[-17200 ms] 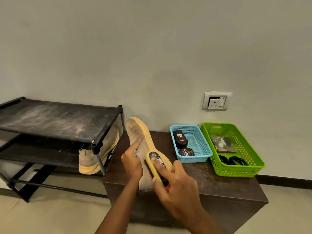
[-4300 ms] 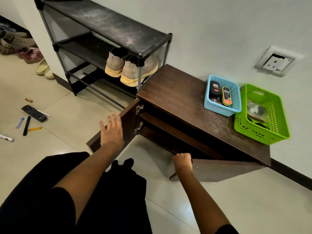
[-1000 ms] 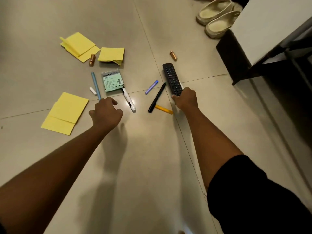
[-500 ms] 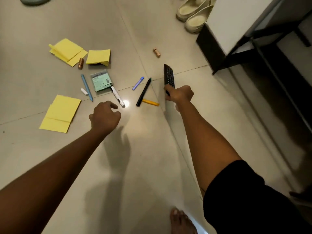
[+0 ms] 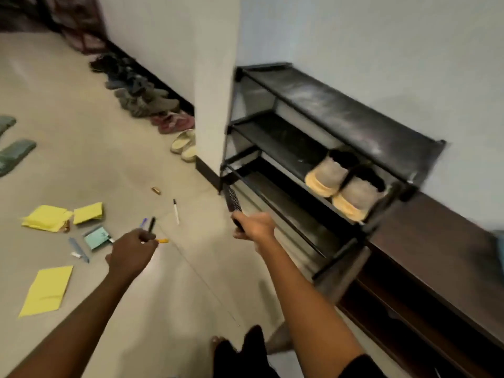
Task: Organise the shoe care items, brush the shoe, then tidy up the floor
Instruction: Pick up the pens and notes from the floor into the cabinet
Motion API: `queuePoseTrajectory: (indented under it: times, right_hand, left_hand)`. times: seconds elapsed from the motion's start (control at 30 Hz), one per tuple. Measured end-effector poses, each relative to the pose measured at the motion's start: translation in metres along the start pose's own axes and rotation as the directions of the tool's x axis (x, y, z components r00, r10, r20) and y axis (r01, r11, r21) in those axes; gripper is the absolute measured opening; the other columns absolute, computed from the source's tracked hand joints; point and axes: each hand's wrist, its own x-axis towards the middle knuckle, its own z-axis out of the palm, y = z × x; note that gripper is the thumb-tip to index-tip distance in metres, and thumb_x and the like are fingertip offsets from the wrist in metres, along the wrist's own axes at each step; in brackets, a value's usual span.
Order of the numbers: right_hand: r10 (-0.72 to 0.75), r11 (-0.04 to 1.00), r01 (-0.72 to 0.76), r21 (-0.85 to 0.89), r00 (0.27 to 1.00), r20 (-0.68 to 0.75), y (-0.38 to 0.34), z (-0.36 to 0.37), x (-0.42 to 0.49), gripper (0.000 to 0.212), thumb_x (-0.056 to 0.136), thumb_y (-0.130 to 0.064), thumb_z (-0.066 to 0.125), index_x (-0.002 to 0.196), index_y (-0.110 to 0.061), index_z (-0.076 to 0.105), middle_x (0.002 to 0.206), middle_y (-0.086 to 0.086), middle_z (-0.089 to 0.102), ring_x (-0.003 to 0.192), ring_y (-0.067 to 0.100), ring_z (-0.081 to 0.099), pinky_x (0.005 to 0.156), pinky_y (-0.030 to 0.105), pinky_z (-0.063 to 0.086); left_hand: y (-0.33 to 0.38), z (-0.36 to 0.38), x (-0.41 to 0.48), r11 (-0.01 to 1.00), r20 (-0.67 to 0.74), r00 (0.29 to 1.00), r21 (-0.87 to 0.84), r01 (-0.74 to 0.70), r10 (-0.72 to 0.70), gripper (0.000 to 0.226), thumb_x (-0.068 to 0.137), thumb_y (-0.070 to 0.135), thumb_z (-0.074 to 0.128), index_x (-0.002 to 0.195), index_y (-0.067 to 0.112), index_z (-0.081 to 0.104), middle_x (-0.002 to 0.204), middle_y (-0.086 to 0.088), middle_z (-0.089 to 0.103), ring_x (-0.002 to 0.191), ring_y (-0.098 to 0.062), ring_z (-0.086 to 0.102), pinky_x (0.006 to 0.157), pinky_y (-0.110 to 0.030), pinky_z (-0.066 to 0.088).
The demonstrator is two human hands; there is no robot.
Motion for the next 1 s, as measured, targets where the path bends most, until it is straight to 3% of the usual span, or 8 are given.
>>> queuePoseTrajectory:
  times: [0.1,0.33,0.43,0.53,0.67,0.8,0.93,1.0]
  right_hand:
    - [-0.049,0.996,0.051,0.079,0.999,-0.02,0.001,-0.059,-0.059,0.033,0.072,-0.022,0.075,0.082,0.008,0.068,0.065,0.016,0.063,0.035,0.011,0.05,0.038,0.016,0.043]
    - [0.033,0.999,-0.031,0.019,0.988,-0.154,0.102,-0.203,-0.16,0.029,0.074,-0.031,0.076,0.075,-0.002,0.074,0.063,0.006,0.069,0.041,0.004,0.05,0.044,0.017,0.041]
    - [0.102,0.995,-0.092,0.047,0.958,-0.267,0.15,-0.249,-0.185,0.025,0.076,-0.028,0.076,0.069,-0.003,0.074,0.061,0.014,0.068,0.043,0.008,0.049,0.046,0.02,0.042]
    - [0.149,0.988,-0.126,0.085,0.916,-0.371,0.174,-0.28,-0.194,0.024,0.075,-0.025,0.076,0.066,-0.003,0.073,0.069,0.019,0.07,0.045,0.011,0.049,0.049,0.024,0.044]
    - [0.157,0.987,-0.124,0.1,0.865,-0.477,0.18,-0.294,-0.167,0.023,0.076,-0.026,0.076,0.071,-0.004,0.073,0.068,0.014,0.071,0.048,0.011,0.054,0.054,0.023,0.049]
    - [0.172,0.985,-0.149,0.087,0.791,-0.587,0.173,-0.288,-0.096,0.03,0.074,-0.032,0.077,0.059,-0.008,0.067,0.057,0.009,0.067,0.057,0.015,0.063,0.069,0.029,0.053]
    - [0.172,0.984,-0.157,0.082,0.739,-0.651,0.161,-0.277,-0.025,0.032,0.079,-0.03,0.073,0.06,-0.007,0.062,0.054,0.004,0.061,0.052,0.009,0.058,0.07,0.027,0.053]
    - [0.173,0.982,-0.174,0.067,0.709,-0.684,0.158,-0.275,0.003,0.033,0.081,-0.031,0.071,0.072,0.001,0.068,0.06,0.008,0.064,0.052,0.009,0.057,0.066,0.026,0.051]
  left_hand:
    - [0.027,-0.007,-0.039,0.995,0.006,0.995,-0.029,-0.095,0.096,0.016,0.081,0.028,0.061,0.089,0.019,0.071,0.11,-0.011,0.068,0.107,-0.035,0.056,0.088,-0.041,0.044]
    - [0.014,0.011,-0.093,0.998,0.067,0.996,-0.033,-0.055,0.058,0.027,0.062,0.04,0.052,0.079,0.026,0.068,0.098,-0.008,0.069,0.099,-0.035,0.059,0.086,-0.047,0.048]
    - [0.011,0.02,-0.107,0.999,0.093,0.995,-0.019,-0.033,0.035,0.01,0.076,0.029,0.059,0.081,0.025,0.067,0.1,-0.007,0.069,0.102,-0.034,0.058,0.088,-0.044,0.046]
    - [0.014,0.032,-0.109,0.997,0.086,0.994,0.029,-0.075,0.072,0.009,0.083,0.019,0.061,0.083,0.025,0.068,0.101,-0.008,0.069,0.103,-0.033,0.057,0.086,-0.042,0.045]
    - [0.024,0.049,-0.104,0.977,0.092,0.979,0.088,-0.193,0.185,0.011,0.085,0.017,0.06,0.09,0.018,0.069,0.102,-0.006,0.069,0.099,-0.033,0.058,0.086,-0.043,0.044]
    - [0.033,0.064,-0.101,0.945,0.102,0.954,0.143,-0.295,0.282,0.013,0.086,0.015,0.057,0.093,0.017,0.068,0.103,-0.002,0.068,0.094,-0.031,0.061,0.087,-0.044,0.043]
    - [0.035,0.079,-0.093,0.931,0.108,0.947,0.179,-0.319,0.303,0.013,0.087,0.013,0.056,0.093,0.016,0.068,0.1,-0.004,0.07,0.091,-0.03,0.062,0.086,-0.043,0.038]
    - [0.035,0.087,-0.091,0.928,0.116,0.946,0.188,-0.321,0.303,0.014,0.087,0.012,0.056,0.094,0.015,0.067,0.099,-0.004,0.07,0.089,-0.03,0.061,0.086,-0.04,0.036]
